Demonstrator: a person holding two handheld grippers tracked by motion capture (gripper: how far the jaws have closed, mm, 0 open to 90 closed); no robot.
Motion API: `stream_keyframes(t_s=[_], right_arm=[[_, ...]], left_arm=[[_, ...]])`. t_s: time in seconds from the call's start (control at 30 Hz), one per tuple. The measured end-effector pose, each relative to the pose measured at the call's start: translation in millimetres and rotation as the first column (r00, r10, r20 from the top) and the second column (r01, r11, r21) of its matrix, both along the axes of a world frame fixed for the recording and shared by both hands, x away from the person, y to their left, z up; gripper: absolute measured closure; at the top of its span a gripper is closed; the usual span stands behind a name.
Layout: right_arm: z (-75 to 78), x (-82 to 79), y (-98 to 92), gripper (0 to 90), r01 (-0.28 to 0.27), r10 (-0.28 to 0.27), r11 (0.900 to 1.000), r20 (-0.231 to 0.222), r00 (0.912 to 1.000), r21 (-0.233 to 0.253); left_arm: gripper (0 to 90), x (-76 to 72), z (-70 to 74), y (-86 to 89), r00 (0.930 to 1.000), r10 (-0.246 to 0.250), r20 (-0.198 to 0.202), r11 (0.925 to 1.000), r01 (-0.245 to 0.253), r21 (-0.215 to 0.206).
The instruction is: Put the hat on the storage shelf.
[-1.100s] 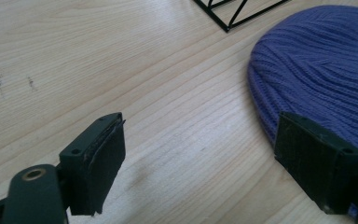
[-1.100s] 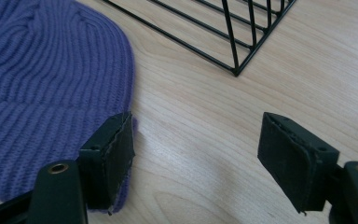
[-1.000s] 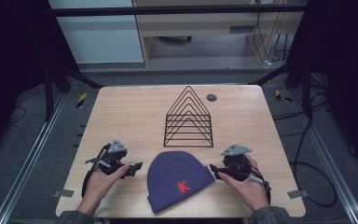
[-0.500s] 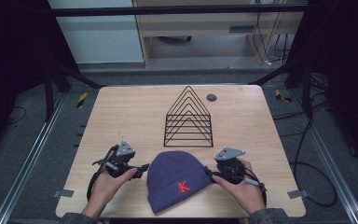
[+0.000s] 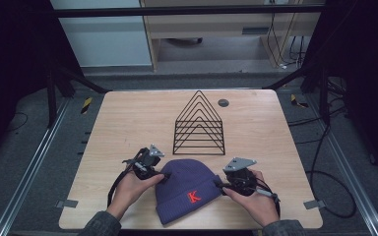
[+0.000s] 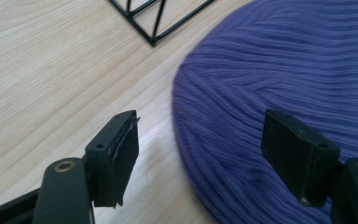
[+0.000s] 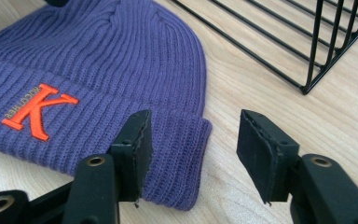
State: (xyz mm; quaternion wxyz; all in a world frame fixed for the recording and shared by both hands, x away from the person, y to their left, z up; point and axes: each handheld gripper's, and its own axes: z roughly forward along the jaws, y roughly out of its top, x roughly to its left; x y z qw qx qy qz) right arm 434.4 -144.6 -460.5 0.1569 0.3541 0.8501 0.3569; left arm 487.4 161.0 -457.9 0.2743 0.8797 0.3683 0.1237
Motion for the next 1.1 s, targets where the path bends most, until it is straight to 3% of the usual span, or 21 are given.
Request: stream_keyframes(t_s=[0.07,0.17,0.37,0.47,0.83,1.1], right_arm=[[-0.3,0.3,0.1,42.8,-0.003,0.003,1.0,-0.006,1.0,-0.002],[-0.8,1.4,-0.6,41.6,0.0,0.0,1.0,-0.006,1.0,-0.002],[-1.5,1.9,-5.4,38.2,0.017,-0.017,1.0,-0.005,0.9999,-0.003],[-1.4,2.1,-6.2,37.4,0.022,-0.022,1.0,-0.007,0.9997,0.0],[-1.2,2.9,-8.9,34.8,0.032,-0.032,0.999,-0.005,0.9995,0.0],[-1.0,3.2,-9.6,34.1,0.036,-0.036,0.999,-0.002,0.9993,0.001]], left_arm=[[27.5,8.4,-3.9,-0.6,0.9994,0.013,-0.031,0.9999,-0.013,0.008],[28.3,11.7,-6.2,-0.4,0.9988,0.019,-0.044,0.9997,-0.019,0.014],[30.8,14.8,-9.5,-2.9,0.9958,0.007,-0.091,0.9997,-0.005,0.022],[31.8,14.9,-11.2,-4.5,0.9953,0.005,-0.096,0.9994,-0.002,0.033],[50.8,15.1,-15.6,-10.5,0.9902,-0.018,-0.139,0.9997,0.02,0.016],[68.0,12.7,-15.9,-12.2,0.9899,-0.042,-0.136,0.9991,0.042,-0.003]])
